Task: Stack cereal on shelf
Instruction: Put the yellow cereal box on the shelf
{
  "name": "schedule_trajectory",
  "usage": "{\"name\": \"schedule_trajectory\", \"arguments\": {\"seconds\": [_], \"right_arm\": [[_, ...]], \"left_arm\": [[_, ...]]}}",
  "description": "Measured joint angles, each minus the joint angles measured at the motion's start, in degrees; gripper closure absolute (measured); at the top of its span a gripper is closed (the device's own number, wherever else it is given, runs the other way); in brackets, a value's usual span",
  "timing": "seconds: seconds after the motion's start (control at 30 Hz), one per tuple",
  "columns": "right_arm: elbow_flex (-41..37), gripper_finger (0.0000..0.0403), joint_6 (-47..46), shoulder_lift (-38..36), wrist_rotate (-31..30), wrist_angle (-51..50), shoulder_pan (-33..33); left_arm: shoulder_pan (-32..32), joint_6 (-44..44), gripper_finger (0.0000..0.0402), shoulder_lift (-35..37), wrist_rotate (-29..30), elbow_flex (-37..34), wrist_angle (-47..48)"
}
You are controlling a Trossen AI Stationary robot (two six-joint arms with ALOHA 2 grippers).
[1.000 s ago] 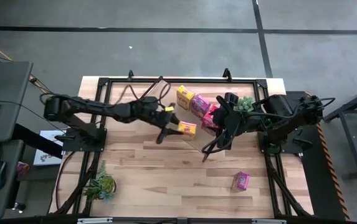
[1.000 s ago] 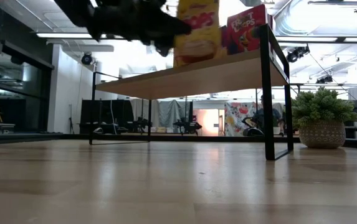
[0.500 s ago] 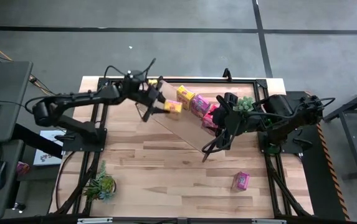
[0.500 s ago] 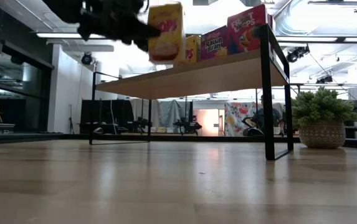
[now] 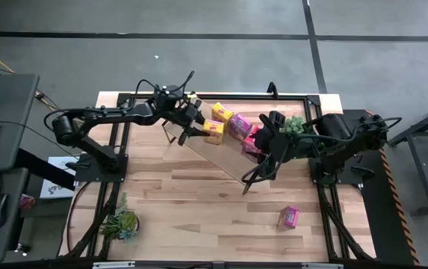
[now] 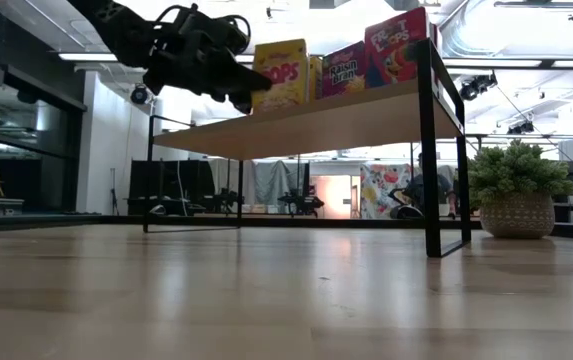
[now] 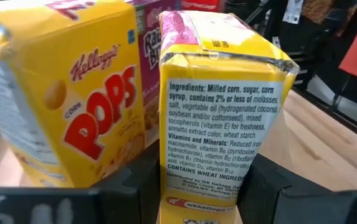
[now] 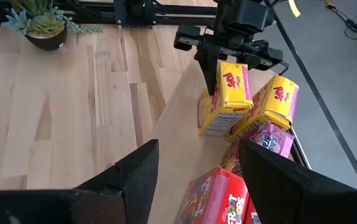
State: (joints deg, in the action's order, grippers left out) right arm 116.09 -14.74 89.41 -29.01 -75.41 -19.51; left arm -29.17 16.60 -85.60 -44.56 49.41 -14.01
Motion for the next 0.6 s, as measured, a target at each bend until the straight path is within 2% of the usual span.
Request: {"name": "schedule_trajectory", "arguments": {"seconds": [0.2,0.33,0.6], "right_arm": [[0.00,0.0189,-0.24,0.00,0.00,0.01,0.00],[0.00,0.0189,0.17,0.00,-0.35,0.05,0.00],[0.00,0.0189,0.19,0.00,-0.90,0.15,0.00]], "left_arm": [[0.35,-1.38,0.0234,0.36,0.57,0.00,0.12],[0.82,-1.51,0.0214,0.35,3.73,0.00,-0.05],[0.83,-2.83,0.0169,0.33,4.20,-0.02,0.10]]}}
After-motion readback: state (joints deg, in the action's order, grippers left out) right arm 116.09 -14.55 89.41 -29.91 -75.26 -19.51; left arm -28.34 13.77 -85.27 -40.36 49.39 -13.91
